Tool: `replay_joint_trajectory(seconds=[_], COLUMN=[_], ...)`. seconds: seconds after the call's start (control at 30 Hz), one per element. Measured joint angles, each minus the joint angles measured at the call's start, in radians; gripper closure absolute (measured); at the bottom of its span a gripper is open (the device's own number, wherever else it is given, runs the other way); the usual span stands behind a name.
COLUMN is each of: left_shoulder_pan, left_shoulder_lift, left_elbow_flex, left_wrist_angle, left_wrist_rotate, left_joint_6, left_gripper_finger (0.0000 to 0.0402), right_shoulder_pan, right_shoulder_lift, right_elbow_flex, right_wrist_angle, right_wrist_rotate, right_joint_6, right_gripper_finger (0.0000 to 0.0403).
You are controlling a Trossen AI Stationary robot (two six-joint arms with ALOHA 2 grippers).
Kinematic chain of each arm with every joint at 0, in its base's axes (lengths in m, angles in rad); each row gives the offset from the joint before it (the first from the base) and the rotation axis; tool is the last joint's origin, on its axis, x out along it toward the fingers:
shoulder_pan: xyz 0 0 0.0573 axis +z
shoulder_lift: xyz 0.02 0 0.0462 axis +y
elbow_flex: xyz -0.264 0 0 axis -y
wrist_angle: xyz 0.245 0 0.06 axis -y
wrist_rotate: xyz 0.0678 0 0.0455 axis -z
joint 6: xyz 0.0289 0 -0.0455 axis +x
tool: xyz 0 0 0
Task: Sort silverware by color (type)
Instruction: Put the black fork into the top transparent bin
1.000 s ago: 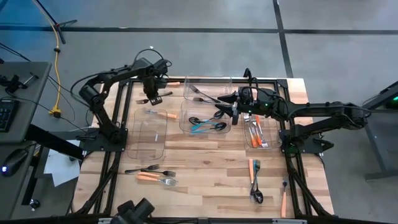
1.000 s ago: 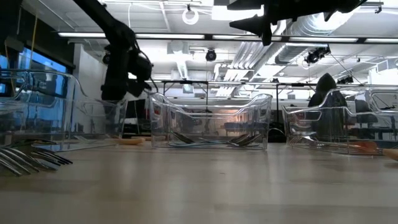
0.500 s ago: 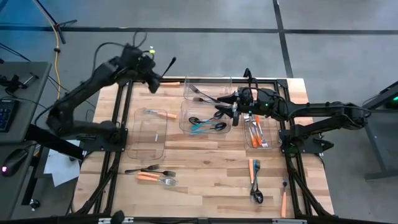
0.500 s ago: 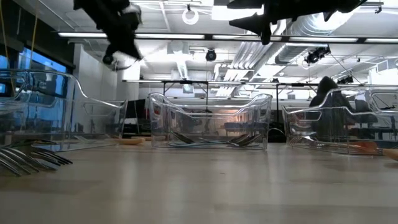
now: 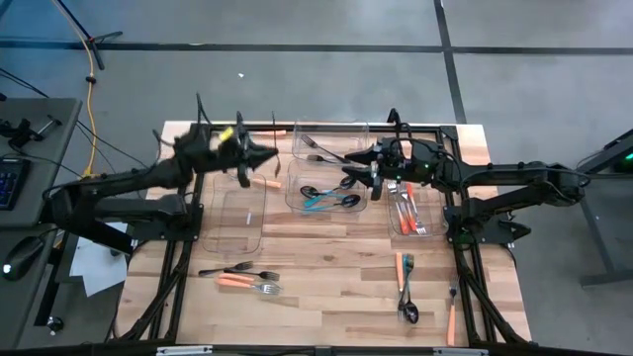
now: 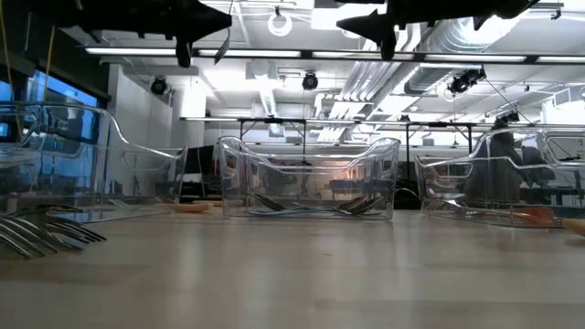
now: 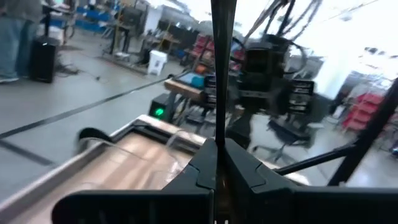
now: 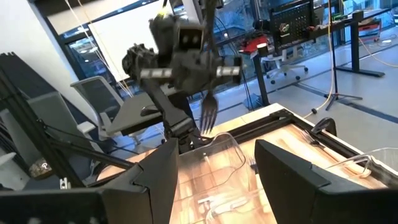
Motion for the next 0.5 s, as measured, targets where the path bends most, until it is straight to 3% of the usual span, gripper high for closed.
replay_joint_trajectory(seconds=[0.17, 0.5], left_shoulder_pan=[-0.093, -0.114], left_shoulder_lift=[0.017, 0.017], left_elbow_flex=[-0.077, -0.077], left_wrist_angle=[0.133, 0.15], left_wrist_rotate=[-0.098, -0.101], left_joint_6=[-0.003, 0.005], left_gripper_finger=[0.0401, 0.0401], right_shoulder_pan=[0.0, 0.0], right_shoulder_lift=[0.0, 0.0], right_elbow_flex=[0.0, 0.0], right_wrist_angle=[0.012, 0.015], right_wrist_rotate=[0.0, 0.0], right_joint_6=[0.0, 0.008], right_gripper_finger=[0.0206, 0.0206])
